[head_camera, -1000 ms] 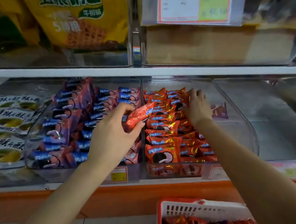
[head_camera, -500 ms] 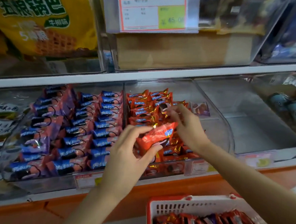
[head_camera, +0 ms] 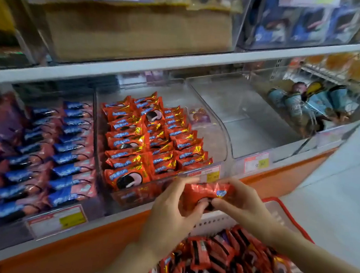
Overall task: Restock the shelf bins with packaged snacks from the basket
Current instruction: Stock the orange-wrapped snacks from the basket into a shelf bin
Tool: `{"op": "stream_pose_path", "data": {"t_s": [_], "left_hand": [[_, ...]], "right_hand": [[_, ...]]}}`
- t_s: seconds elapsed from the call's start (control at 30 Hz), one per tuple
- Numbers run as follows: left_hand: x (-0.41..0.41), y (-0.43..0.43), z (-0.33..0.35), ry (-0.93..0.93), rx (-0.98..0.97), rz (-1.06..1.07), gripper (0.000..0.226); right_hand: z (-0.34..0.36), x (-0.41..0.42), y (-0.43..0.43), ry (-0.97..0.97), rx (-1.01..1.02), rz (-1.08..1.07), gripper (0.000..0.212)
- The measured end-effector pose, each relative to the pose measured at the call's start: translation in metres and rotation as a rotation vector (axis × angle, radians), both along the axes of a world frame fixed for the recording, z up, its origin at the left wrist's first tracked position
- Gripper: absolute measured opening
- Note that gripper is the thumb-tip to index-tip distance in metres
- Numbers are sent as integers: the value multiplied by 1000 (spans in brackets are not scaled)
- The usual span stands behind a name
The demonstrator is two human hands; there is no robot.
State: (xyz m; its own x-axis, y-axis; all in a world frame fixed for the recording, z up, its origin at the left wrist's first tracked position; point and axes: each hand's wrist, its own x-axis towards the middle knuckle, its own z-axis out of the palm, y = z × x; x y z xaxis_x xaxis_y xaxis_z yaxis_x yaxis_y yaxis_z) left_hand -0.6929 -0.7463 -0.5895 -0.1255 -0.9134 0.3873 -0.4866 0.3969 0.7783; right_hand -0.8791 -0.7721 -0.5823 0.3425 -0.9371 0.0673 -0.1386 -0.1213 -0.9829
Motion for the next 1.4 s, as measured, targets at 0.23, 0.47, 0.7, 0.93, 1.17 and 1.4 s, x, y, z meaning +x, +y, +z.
{"op": "stream_pose_path", "data": {"t_s": [0.23,0.47,0.7,0.93,1.17,1.4], "left_hand": [[-5,6,-90,-458,173,-205,42],[4,14,-172,-1155,396,-496,55],[-13,15,-202,-1463,467,-604,56],[-22,5,-194,-1422,403,-621,43],[-15,0,-161,-889,560,-388,49],[-23,7,-124,-597,411,-96,73]], "right_hand": [[-81,-56,16,607,22,-87,21],[-159,-91,45,965,161,-118,53],[-188,-88,60,1081,211,-81,35],[-196,-80,64,1121,237,-66,39],[-168,-71,62,932,246,-171,33],[-145,-11,84,240,541,-471,23]]}}
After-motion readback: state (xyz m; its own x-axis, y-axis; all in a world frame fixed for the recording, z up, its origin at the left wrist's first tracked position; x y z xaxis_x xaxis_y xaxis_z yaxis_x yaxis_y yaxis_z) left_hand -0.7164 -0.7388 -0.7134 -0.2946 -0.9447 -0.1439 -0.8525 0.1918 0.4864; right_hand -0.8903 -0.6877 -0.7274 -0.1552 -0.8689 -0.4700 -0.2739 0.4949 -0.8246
